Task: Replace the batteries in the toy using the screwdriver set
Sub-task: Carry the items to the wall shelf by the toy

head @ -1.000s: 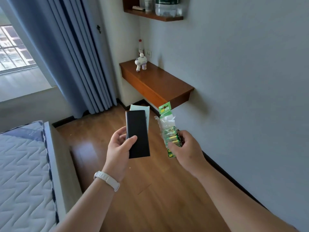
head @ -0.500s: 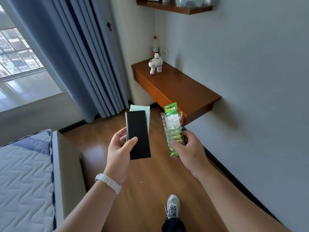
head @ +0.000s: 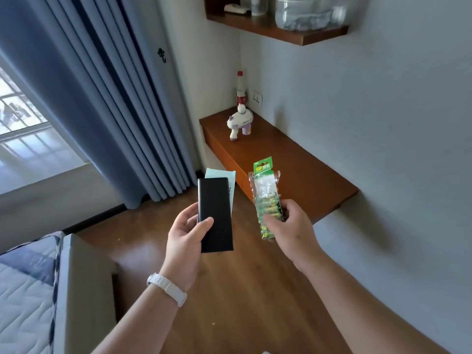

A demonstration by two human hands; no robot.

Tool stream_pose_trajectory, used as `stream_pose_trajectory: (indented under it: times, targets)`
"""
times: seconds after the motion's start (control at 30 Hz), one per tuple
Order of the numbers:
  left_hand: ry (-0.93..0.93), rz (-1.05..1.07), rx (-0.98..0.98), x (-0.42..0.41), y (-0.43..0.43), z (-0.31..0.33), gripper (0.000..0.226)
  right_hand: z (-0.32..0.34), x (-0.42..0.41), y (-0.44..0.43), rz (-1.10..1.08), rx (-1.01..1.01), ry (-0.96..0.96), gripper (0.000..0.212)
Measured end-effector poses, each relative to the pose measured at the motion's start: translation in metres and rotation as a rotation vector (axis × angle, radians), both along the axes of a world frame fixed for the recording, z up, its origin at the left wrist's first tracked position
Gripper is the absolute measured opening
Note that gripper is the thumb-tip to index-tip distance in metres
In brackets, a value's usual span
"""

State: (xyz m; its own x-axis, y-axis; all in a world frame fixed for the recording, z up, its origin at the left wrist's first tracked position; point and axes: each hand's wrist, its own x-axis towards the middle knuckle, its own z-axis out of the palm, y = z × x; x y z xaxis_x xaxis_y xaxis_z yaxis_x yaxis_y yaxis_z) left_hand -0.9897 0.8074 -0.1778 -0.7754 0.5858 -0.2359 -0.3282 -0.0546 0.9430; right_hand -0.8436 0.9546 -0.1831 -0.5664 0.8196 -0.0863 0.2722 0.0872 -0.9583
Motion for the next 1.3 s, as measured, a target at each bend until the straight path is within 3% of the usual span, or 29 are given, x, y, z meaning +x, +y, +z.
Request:
stream_pose_trajectory:
  times: [0.3,0.8,1.3]
  targets:
    - [-0.007,-0.027,-0.029,-0.102,0.077,-0.018,0.036,-0.015,-0.073,0.06,-0.05,-0.02,-0.072,0.019]
    - [-0.04,-0.341,-0.033,-0.338,0.215,-0.028,0.04,-0.011,-0.272,0.134,-0.394,-0.048,-0.142,0.027]
    - [0.041,-0.63,-0.258,-0.371,0.326,-0.079,0.041,-0.065,-0.304,0.201,-0.636,-0.198,-0.155,0.022]
